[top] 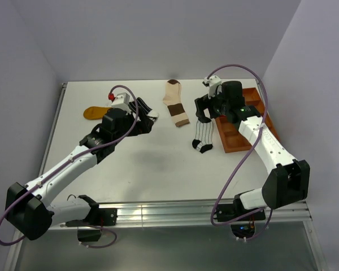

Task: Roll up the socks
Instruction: Roll the sock at the center of the board.

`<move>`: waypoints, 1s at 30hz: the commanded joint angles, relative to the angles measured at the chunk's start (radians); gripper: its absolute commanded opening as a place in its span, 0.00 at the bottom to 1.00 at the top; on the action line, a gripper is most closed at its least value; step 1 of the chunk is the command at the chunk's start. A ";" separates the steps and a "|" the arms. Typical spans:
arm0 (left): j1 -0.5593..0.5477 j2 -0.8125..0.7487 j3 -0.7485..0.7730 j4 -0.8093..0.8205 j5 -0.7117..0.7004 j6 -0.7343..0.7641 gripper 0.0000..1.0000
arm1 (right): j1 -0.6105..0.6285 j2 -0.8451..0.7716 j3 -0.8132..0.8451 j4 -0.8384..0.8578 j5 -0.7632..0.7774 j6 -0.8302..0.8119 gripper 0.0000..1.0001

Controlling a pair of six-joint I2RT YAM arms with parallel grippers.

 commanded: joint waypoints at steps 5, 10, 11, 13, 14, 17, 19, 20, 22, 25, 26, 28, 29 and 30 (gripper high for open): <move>-0.002 -0.017 0.010 0.017 -0.025 0.011 1.00 | -0.005 0.010 -0.008 0.002 0.020 -0.044 1.00; -0.001 -0.024 0.011 0.007 -0.055 0.005 0.99 | -0.002 0.047 -0.005 -0.053 0.058 -0.107 0.90; 0.002 -0.026 0.011 0.007 -0.055 0.000 0.99 | 0.001 0.059 -0.013 -0.059 0.061 -0.115 0.89; 0.010 -0.026 0.008 0.014 -0.053 -0.004 0.99 | 0.019 0.071 -0.025 -0.076 0.083 -0.139 0.82; 0.015 -0.024 0.007 0.016 -0.047 -0.010 1.00 | 0.032 0.090 -0.042 -0.081 0.101 -0.149 0.80; 0.039 -0.020 0.004 0.028 -0.010 -0.021 1.00 | 0.088 0.119 -0.077 -0.076 0.184 -0.185 0.75; 0.053 -0.021 -0.003 0.034 0.002 -0.026 1.00 | 0.113 0.147 -0.090 -0.071 0.198 -0.196 0.71; 0.056 -0.024 -0.006 0.039 0.008 -0.027 0.99 | 0.119 0.156 -0.094 -0.073 0.198 -0.195 0.69; 0.067 -0.029 -0.010 0.039 0.014 -0.027 1.00 | 0.130 0.179 -0.096 -0.094 0.205 -0.196 0.63; 0.076 -0.037 -0.012 0.039 0.021 -0.024 1.00 | 0.147 0.187 -0.119 -0.104 0.204 -0.202 0.58; 0.078 -0.038 -0.012 0.040 0.024 -0.024 1.00 | 0.156 0.187 -0.134 -0.104 0.210 -0.202 0.56; 0.082 -0.040 -0.010 0.042 0.030 -0.023 1.00 | 0.165 0.187 -0.157 -0.108 0.212 -0.201 0.51; 0.084 -0.034 -0.009 0.042 0.030 -0.024 0.99 | 0.174 0.187 -0.165 -0.108 0.212 -0.199 0.50; 0.084 -0.032 -0.009 0.043 0.033 -0.024 0.99 | 0.179 0.185 -0.172 -0.107 0.212 -0.195 0.49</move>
